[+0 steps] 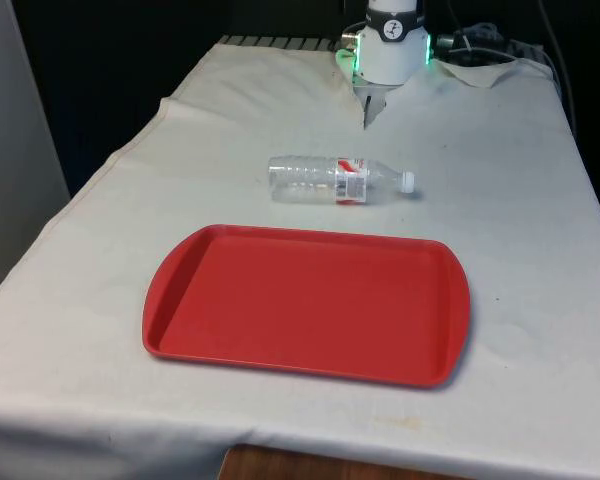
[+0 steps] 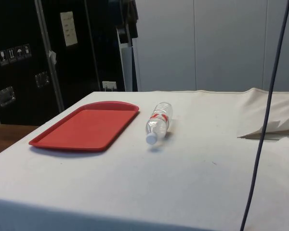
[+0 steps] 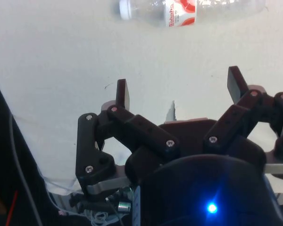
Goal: Place the bottle upright on the tray.
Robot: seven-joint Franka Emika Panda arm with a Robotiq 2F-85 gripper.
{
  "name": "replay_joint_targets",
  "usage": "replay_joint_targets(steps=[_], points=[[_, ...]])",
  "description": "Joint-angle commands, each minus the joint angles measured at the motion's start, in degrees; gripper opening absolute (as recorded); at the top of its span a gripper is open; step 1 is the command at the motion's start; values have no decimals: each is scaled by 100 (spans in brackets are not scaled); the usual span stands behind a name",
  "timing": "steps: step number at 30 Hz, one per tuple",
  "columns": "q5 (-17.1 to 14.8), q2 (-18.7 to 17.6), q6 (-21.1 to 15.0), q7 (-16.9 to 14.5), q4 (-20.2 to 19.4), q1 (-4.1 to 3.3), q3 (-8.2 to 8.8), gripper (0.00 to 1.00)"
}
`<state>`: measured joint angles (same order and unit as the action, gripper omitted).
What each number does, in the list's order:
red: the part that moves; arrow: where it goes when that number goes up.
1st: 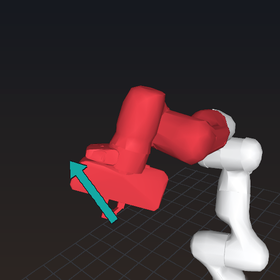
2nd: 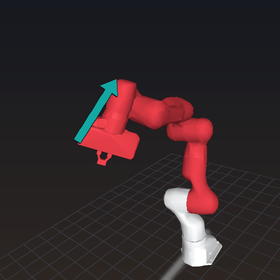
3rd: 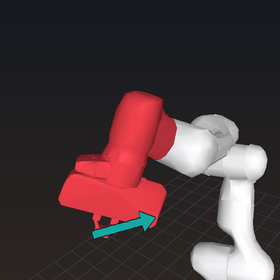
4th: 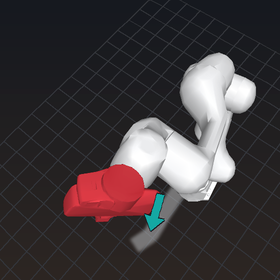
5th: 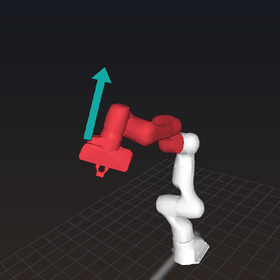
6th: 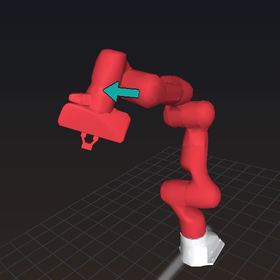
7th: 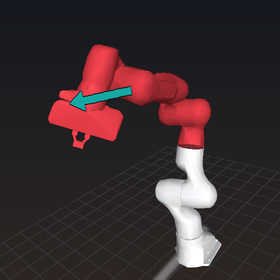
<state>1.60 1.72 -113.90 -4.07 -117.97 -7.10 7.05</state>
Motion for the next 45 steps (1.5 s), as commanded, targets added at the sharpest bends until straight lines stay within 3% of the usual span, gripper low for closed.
replay_joint_targets(steps=[1, 3, 11, 12, 13, 20, 21, 29, 30, 39, 40, 45], points=[[74, 63, -115, 57, -103, -6, -6, 100], [17, 46, -80, 0, -115, 0, 0, 100], [178, 264, -539, 92, -647, -6, -17, 100], [103, 223, -435, 23, -567, 0, -6, 100], [195, 298, -625, 92, -745, 0, -23, 100], [281, 378, -922, 120, -1094, 0, -40, 100], [195, 338, -825, 46, -1031, 0, -29, 100], [378, 435, -1301, 189, -1473, 0, -74, 100], [292, 395, -1226, 109, -1427, 0, -63, 100], [481, 361, -1788, 264, -1816, 6, -115, 100], [378, 390, -1673, 183, -1782, 0, -103, 100], [579, 258, -2000, 241, -1914, 6, -115, 100]])
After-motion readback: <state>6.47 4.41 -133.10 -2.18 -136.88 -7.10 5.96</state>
